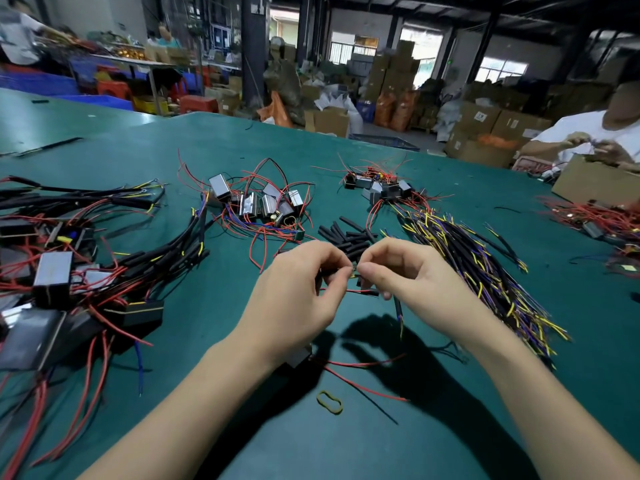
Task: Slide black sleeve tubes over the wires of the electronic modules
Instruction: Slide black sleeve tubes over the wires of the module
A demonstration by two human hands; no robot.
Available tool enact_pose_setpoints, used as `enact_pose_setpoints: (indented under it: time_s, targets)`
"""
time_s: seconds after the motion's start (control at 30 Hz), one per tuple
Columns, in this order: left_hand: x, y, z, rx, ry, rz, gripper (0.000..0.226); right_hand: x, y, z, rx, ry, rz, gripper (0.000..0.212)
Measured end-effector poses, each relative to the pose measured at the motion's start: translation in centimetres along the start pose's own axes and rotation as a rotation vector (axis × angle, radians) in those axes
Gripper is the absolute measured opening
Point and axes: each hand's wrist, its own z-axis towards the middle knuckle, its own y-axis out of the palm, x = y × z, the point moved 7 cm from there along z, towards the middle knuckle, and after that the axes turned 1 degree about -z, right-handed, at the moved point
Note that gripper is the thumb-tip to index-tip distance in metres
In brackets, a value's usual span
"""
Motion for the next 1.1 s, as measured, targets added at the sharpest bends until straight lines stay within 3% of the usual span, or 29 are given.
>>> enact_pose_setpoints:
  time_s: [0.2,0.3,0.43,0.53,0.63,0.73,0.8,0.97,1.1]
  targets:
    - [1.0,-0.2,-0.2,-0.006,0.105,0.125,0.01,-0.6,0.3,0.0,-0.023,0.01,0.018,0.009]
    - [0.9,0.1,-0.2,-0.032,0.057,0.153,0.012,-1.9,-0.1,-0.2,0.028,-0.154,-0.34,0.007]
    - [-1.8,1.0,0.3,-0.172,-0.302,-0.138,0.017,-3.5,1.5,-0.8,0.056,-0.438,-0.827,0.013]
    - [-3.5,1.4,0.1,-0.317,-0.52,-0.302,0.024,-3.3,2.3,-0.9,0.06,-0.469,-0.852,0.013]
    - [-2.3,0.6,0.4,-0.242,-0.291,-0.156,0.014,-2.0,1.4,-0.4,0.056,-0.277,-0.574,0.007]
    - [0.0,0.1,0.4,-0.16,-0.002,0.03,0.002,-0.8,0.7,-0.1,0.04,-0.064,-0.305,0.015]
    - [0.7,-0.2,0.3,-0.14,0.112,0.129,0.007,-0.3,0.5,0.0,0.014,0.038,-0.163,0.017]
    - [2.1,-0.1,0.1,-0.132,0.312,0.344,0.009,-0.1,0.3,-0.3,-0.106,0.153,-0.094,0.018]
    - [2.3,0.5,-0.1,-0.152,0.332,0.386,0.013,-0.6,-0.1,-0.4,-0.124,0.084,-0.23,0.009]
